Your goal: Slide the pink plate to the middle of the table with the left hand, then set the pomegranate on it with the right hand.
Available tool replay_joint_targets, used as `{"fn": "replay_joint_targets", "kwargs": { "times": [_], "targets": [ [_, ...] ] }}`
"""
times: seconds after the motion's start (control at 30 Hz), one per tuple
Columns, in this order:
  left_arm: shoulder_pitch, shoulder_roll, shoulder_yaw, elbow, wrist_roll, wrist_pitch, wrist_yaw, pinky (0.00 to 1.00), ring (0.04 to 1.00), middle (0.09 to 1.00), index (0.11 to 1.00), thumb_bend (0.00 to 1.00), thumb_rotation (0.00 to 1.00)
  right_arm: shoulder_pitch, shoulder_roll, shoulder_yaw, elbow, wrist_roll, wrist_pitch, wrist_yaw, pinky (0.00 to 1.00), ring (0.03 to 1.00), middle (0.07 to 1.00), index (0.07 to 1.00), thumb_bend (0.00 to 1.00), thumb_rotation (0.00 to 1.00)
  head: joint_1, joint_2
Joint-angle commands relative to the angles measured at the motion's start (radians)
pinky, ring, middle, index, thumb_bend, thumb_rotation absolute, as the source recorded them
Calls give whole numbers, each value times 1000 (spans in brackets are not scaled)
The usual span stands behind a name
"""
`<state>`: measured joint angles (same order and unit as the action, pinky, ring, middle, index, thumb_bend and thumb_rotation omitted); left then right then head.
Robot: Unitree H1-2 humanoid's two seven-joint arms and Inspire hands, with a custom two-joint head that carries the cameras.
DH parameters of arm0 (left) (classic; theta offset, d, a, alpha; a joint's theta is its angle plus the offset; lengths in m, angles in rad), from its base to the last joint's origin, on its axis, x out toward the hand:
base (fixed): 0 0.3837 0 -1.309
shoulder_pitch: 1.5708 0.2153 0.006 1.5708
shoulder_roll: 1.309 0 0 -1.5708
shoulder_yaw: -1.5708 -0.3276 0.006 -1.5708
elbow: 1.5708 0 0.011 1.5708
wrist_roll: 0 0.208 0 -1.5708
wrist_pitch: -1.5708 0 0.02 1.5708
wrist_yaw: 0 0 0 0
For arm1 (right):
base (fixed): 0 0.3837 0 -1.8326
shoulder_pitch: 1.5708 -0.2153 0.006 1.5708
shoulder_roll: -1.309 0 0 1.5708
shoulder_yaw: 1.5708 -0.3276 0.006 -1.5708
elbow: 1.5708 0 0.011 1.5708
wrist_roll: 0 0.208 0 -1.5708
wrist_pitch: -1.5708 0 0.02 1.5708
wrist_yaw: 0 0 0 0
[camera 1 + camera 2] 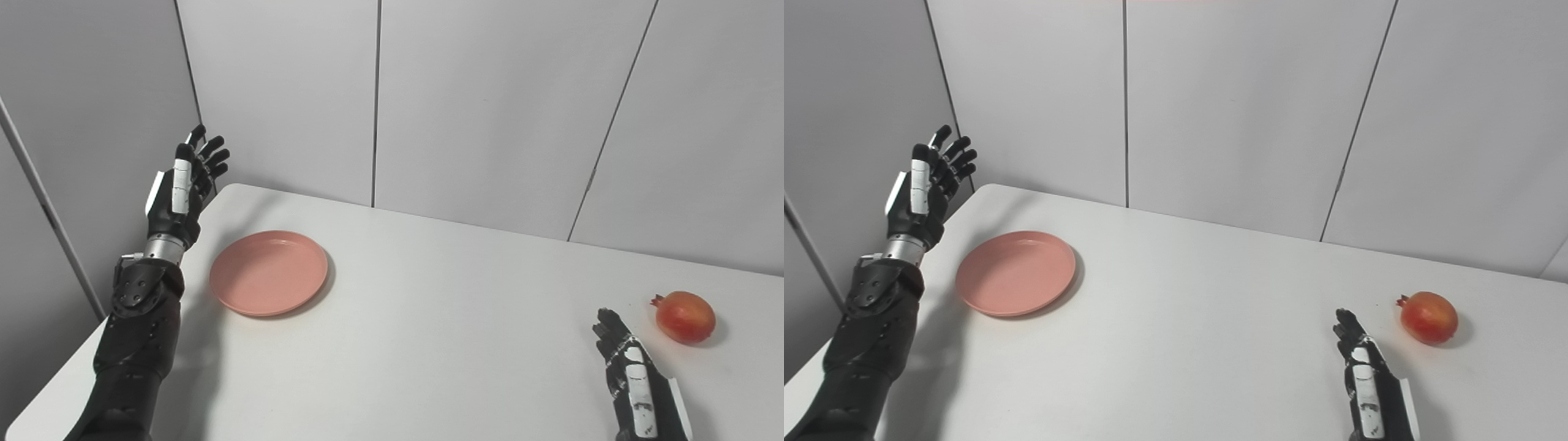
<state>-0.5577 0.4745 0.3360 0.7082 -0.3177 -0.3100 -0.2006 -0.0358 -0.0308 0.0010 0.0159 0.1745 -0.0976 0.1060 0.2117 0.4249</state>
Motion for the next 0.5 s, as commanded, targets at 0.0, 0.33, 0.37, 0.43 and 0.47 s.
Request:
{"fn": "replay_joint_targets", "kwargs": {
  "times": [0.0, 0.33, 0.37, 0.43, 0.47],
  "targets": [
    [-64, 35, -3, 6, 24, -57, 11, 914, 902, 926, 974, 1000, 965, 51, -3, 1, 42, -1, 8, 10, 987, 936, 922, 832, 806, 877, 1, 0],
    [-39, 35, 5, 120, 23, -87, 23, 954, 927, 928, 1000, 1000, 956, 58, 3, 5, 14, 3, 21, 8, 977, 929, 918, 819, 799, 879, -9, 9],
    [-36, 36, 5, 133, 24, -90, 25, 958, 925, 925, 999, 1000, 957, 59, 3, 4, 11, 1, 21, 7, 974, 928, 917, 820, 797, 879, -9, 9],
    [-32, 37, 4, 147, 26, -92, 28, 967, 928, 931, 1000, 1000, 956, 63, 2, 3, 3, 2, 25, 5, 970, 926, 914, 822, 798, 877, -9, 13],
    [-30, 37, 4, 158, 23, -92, 27, 967, 928, 932, 1000, 1000, 955, 63, 2, 3, -1, 4, 31, 6, 970, 926, 914, 822, 798, 877, -9, 15]
  ]
}}
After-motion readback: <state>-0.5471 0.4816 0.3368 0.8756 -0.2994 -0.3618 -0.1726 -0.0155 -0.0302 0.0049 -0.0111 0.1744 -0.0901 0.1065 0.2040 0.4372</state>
